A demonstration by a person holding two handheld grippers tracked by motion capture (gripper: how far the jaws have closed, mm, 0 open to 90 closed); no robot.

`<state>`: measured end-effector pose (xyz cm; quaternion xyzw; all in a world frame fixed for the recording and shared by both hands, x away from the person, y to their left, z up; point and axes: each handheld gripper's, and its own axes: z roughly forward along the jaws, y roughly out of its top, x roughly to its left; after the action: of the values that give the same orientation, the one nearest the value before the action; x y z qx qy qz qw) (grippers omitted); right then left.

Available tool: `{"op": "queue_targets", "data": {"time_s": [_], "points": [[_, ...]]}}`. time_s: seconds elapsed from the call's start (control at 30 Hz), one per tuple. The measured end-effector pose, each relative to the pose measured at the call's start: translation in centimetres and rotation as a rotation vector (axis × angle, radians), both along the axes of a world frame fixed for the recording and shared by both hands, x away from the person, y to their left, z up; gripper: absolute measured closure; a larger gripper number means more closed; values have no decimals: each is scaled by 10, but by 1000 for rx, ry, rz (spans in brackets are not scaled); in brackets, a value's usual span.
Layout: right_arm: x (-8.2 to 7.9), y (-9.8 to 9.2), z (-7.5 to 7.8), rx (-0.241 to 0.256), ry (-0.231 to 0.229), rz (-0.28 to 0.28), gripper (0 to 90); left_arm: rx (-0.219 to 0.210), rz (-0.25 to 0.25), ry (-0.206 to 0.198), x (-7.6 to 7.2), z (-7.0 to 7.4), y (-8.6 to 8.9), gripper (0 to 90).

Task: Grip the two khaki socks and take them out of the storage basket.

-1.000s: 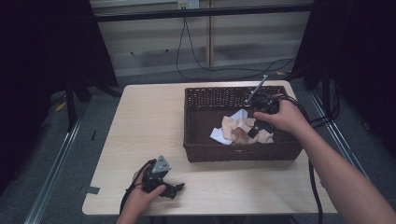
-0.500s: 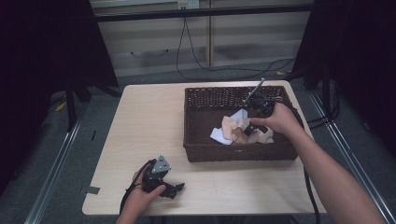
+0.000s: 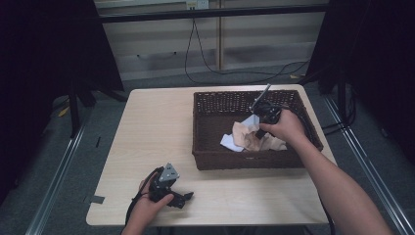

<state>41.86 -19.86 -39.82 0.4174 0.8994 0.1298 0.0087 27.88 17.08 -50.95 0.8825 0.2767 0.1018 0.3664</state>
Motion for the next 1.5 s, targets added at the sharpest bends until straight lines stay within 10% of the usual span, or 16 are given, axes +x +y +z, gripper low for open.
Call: {"op": "queue_targets", "data": {"time_s": [1.5], "points": [[-40,-38,122,89,23,145,873,4,-2,4,0,0,0,0]]}}
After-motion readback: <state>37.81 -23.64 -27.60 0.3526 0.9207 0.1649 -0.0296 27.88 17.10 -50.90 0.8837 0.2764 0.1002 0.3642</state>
